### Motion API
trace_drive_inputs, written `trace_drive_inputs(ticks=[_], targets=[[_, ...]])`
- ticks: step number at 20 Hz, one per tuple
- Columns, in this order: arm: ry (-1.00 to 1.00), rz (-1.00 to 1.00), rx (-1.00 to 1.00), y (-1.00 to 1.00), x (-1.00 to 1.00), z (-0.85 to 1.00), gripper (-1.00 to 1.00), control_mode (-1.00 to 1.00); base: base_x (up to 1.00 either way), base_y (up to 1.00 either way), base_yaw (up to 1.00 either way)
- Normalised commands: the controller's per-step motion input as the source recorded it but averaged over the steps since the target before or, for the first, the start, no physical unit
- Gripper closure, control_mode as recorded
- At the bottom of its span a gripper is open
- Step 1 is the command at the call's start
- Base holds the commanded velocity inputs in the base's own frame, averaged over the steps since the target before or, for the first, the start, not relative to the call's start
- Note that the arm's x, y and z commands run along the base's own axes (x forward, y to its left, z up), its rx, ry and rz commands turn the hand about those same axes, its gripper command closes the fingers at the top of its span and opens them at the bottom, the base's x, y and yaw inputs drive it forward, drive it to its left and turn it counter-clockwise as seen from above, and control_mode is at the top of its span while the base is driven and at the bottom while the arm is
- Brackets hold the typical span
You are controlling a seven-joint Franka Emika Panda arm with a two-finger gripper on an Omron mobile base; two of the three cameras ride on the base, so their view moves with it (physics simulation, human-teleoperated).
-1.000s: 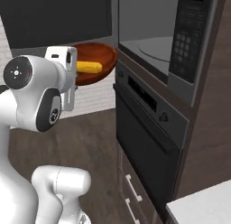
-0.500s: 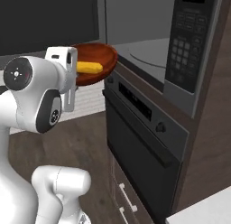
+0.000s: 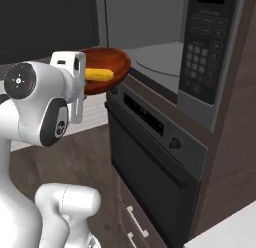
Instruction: Pick the corn from the sink and place it in the bowl. Then pick the bowl and place it in the microwave. Then close the microwave door and press the start button.
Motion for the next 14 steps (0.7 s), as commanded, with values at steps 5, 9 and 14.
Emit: trace_drive_inputs(ticks=[5, 9, 14], targets=[[0.0, 0.0, 0.0, 0.0, 0.0, 0.0, 1.0, 1.0, 0.03, -0.03, -0.27], [0.0, 0.0, 0.0, 0.0, 0.0, 0.0, 1.0, 1.0, 0.19, 0.0, -0.23], [-0.02, -0.03, 0.0, 0.0, 0.0, 0.07, 1.0, -1.0, 0.03, 0.0, -0.14]])
